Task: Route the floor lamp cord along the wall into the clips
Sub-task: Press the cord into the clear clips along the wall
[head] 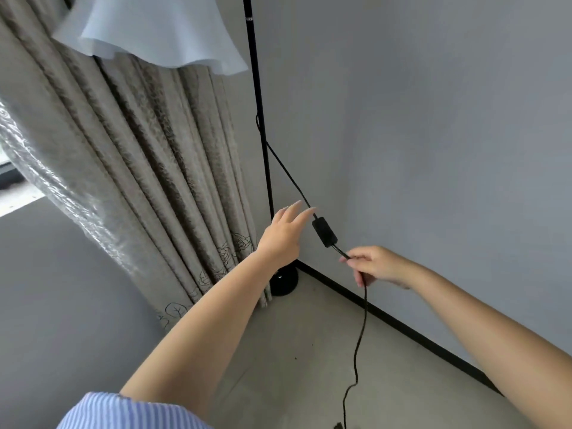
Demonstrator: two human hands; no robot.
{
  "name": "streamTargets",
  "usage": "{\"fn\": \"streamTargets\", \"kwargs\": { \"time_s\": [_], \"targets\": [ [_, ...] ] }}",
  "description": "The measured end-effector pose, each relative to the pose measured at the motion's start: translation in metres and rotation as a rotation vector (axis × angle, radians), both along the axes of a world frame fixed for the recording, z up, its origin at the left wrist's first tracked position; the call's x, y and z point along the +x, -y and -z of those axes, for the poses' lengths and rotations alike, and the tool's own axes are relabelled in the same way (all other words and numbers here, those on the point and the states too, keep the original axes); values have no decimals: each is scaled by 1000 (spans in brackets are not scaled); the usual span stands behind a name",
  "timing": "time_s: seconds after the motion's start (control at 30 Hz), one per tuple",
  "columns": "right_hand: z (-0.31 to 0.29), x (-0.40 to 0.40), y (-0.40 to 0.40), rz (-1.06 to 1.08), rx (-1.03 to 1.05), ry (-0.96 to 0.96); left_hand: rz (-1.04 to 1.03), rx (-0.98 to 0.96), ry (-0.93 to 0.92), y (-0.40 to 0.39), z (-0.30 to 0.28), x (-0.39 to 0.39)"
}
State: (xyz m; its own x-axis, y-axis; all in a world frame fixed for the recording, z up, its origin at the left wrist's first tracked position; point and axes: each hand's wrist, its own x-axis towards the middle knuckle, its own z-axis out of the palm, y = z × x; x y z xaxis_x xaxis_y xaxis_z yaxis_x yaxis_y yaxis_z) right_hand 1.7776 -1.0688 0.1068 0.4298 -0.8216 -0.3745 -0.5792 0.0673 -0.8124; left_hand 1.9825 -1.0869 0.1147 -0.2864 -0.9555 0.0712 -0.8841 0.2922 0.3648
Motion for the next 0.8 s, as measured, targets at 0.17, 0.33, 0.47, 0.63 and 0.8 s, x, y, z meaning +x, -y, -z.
{"fn": "streamTargets", "kwargs": {
  "time_s": [0.17, 0.33, 0.47, 0.63, 0.8],
  "targets": [
    [-10, -34, -26, -55, 155, 66, 203, -120, 257, -11, 7, -30],
    [-3, -52, -43, -56, 231, -37, 351, -254, 248, -15, 20, -45],
    [3, -75, -42, -35, 245, -124, 410, -210, 328, -1, 31, -56],
    [25, -110, -14, 186, -6, -252, 364, 99, 455, 33, 49, -81],
    [58, -125, 38, 255, 8, -239, 484, 260, 567, 80, 76, -124]
  ]
}}
